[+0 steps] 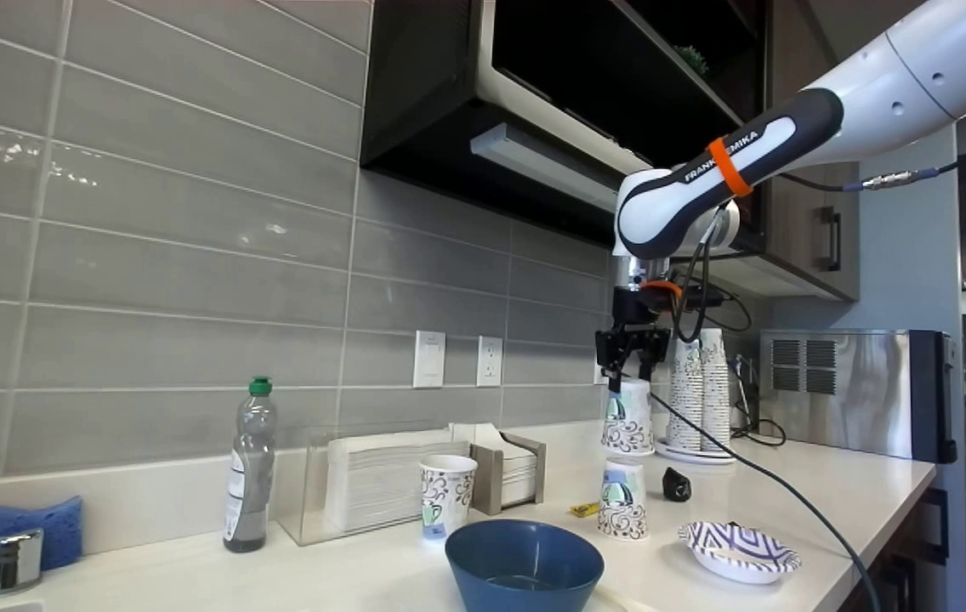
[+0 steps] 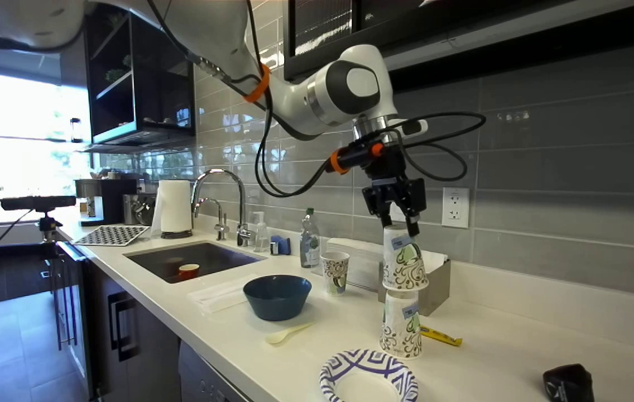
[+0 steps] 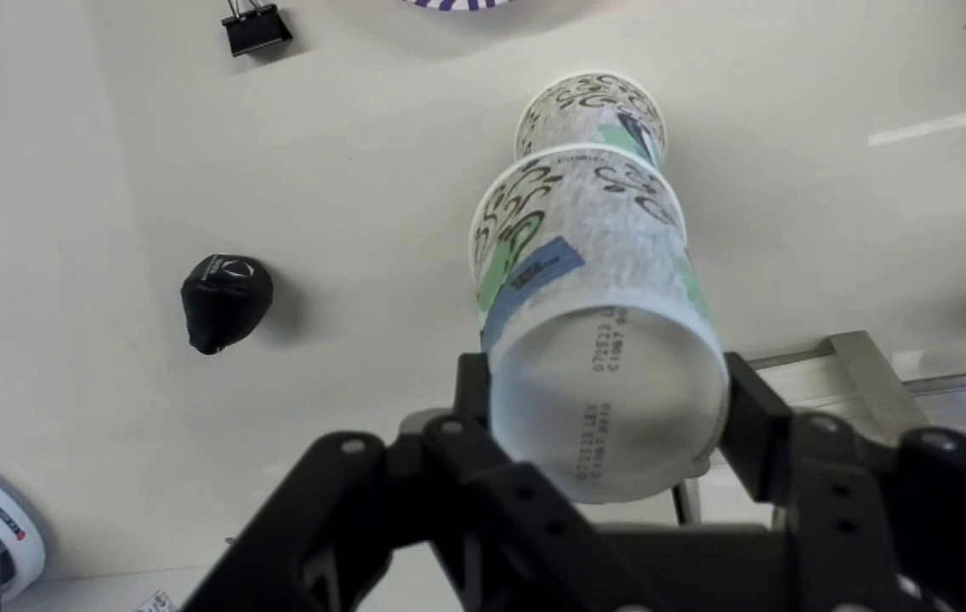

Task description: Stack up the cups in the container

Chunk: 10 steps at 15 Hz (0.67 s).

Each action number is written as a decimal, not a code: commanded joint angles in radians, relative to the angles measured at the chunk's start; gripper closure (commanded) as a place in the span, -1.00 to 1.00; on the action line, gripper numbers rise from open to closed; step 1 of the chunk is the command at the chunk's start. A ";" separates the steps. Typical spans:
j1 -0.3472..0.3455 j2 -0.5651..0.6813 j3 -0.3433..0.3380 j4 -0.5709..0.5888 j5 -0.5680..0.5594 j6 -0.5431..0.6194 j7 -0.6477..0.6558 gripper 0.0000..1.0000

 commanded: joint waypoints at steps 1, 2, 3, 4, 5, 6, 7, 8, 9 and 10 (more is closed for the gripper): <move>-0.014 0.032 -0.004 0.066 0.037 -0.067 -0.040 0.20; -0.016 0.035 -0.004 0.072 0.043 -0.080 -0.044 0.20; -0.018 0.037 -0.005 0.076 0.051 -0.088 -0.046 0.20; -0.020 0.038 -0.004 0.082 0.058 -0.096 -0.049 0.20; -0.023 0.040 -0.004 0.086 0.069 -0.103 -0.051 0.20; -0.025 0.042 -0.004 0.087 0.076 -0.103 -0.052 0.20; -0.026 0.043 -0.004 0.087 0.086 -0.099 -0.055 0.20; -0.028 0.045 -0.004 0.087 0.099 -0.095 -0.056 0.20; -0.028 0.046 -0.004 0.087 0.106 -0.092 -0.058 0.20; -0.030 0.049 -0.004 0.086 0.119 -0.091 -0.061 0.20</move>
